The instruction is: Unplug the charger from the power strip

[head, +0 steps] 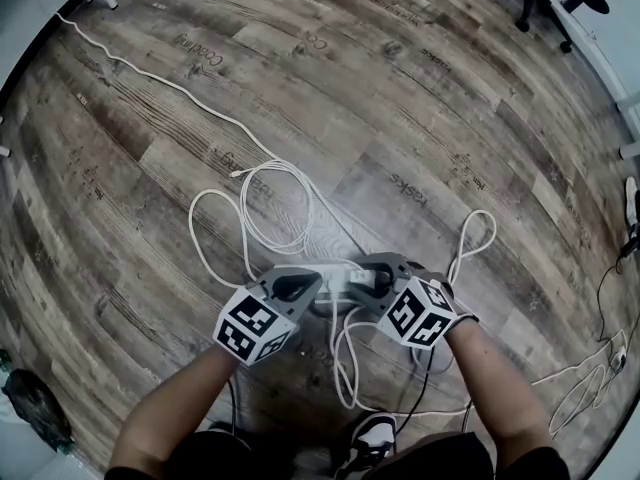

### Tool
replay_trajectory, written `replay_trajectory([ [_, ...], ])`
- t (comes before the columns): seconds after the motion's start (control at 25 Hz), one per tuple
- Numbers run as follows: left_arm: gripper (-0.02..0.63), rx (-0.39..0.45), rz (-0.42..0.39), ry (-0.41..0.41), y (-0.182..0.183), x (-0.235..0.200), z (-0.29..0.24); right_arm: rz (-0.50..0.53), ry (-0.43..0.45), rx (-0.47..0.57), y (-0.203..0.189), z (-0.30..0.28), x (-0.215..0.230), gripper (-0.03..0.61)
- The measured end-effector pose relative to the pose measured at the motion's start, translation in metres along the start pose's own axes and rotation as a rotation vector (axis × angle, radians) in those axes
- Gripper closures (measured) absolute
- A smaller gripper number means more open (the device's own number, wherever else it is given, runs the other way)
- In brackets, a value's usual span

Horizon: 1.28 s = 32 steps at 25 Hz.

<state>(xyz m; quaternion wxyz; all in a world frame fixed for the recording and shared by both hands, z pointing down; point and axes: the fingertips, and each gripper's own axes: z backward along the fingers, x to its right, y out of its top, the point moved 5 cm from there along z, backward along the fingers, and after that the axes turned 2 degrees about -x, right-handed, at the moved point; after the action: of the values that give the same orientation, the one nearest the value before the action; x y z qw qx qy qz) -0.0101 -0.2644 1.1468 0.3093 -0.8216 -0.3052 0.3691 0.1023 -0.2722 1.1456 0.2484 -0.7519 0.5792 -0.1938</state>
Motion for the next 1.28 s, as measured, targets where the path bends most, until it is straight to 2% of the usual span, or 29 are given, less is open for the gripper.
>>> replay_trajectory([
  [0.12, 0.595, 0.008, 0.009, -0.004, 0.0, -0.001, -0.001, 0.01, 0.01, 0.008, -0.001, 0.0, 0.002, 0.44],
  [0.28, 0.595, -0.013, 0.007, -0.015, 0.001, -0.002, -0.004, 0.145, 0.043, -0.025, 0.0, 0.0, -0.002, 0.465],
  [0.36, 0.595, -0.018, 0.001, -0.012, 0.002, -0.001, -0.005, 0.173, 0.077, -0.039, 0.0, 0.0, -0.002, 0.471],
  [0.48, 0.595, -0.032, -0.004, -0.001, 0.001, -0.001, -0.006, 0.17, 0.115, -0.049, 0.001, 0.0, -0.001, 0.472],
  [0.64, 0.595, -0.048, 0.01, -0.004, 0.0, -0.002, -0.008, 0.143, 0.115, -0.037, 0.0, 0.002, -0.005, 0.472],
  [0.96, 0.595, -0.051, -0.011, 0.023, -0.002, 0.001, -0.008, 0.174, 0.022, -0.116, 0.005, 0.001, -0.019, 0.472],
  [1.12, 0.595, -0.049, -0.018, 0.028, 0.0, 0.0, -0.009, 0.106, 0.016, -0.038, 0.028, 0.019, -0.006, 0.472],
  [1.28, 0.595, -0.034, 0.015, 0.025, -0.002, 0.001, -0.004, 0.072, 0.033, 0.022, 0.047, 0.039, -0.01, 0.472],
])
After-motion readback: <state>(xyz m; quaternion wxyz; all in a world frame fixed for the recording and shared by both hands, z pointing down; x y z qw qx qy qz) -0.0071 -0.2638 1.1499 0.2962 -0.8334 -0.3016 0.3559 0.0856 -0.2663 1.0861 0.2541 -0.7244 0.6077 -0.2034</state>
